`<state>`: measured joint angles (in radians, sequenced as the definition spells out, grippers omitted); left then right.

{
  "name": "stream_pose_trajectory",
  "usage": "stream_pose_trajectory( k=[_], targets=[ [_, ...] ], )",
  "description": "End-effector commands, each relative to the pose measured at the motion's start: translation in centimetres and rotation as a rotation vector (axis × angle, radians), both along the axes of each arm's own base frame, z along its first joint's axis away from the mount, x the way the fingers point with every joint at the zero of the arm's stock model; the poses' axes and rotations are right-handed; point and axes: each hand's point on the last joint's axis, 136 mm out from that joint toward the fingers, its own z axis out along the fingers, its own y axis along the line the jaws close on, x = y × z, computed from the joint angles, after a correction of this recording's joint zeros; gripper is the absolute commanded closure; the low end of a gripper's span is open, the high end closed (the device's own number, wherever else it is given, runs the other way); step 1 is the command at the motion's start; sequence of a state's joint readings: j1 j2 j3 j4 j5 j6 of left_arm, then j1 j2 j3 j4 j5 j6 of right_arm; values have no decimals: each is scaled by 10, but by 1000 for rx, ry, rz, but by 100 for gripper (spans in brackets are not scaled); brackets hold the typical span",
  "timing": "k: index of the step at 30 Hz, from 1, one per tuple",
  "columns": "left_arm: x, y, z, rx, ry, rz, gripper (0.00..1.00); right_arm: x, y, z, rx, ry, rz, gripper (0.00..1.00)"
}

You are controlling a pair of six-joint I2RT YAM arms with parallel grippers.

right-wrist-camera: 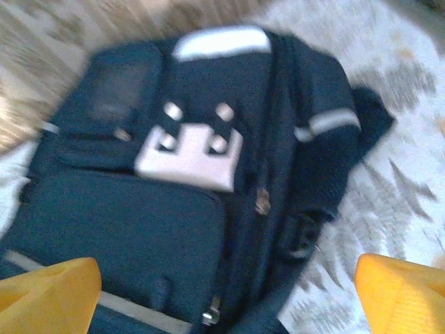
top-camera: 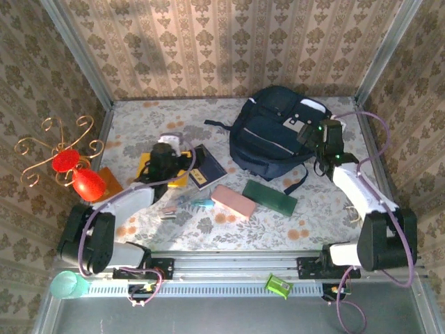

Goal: Pack books, pencil case, and school supplies into a backpack

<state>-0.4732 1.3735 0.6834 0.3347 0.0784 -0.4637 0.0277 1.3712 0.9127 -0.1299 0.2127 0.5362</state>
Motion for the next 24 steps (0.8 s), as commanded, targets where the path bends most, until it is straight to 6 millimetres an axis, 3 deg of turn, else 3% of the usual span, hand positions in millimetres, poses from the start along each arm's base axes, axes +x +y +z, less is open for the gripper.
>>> stream_pose_trajectory(
  k=[1,4,6,10,12,19,24],
  targets=[
    [-11,-30,-11,-4,156,4,6,-23,-15,-43,62,208,-74,5],
    [-17,-64,-21,11,224,-48,4,-21,-34,-56,77,221,-111,5],
    [-19,-85,-28,17,261,-79,1,-11,-23,-67,158,238,-57,8],
    [-17,-119,-44,-14,341,-126,0,9,3,-92,293,278,44,21],
    [-15,-134,-46,-56,365,-158,0,17,8,-94,315,253,68,29],
    [-14,-178,-64,-133,476,-233,0,31,24,-80,428,153,105,79],
    [-18,-193,-67,-212,506,-246,0,27,42,-48,590,-6,86,92]
  ],
)
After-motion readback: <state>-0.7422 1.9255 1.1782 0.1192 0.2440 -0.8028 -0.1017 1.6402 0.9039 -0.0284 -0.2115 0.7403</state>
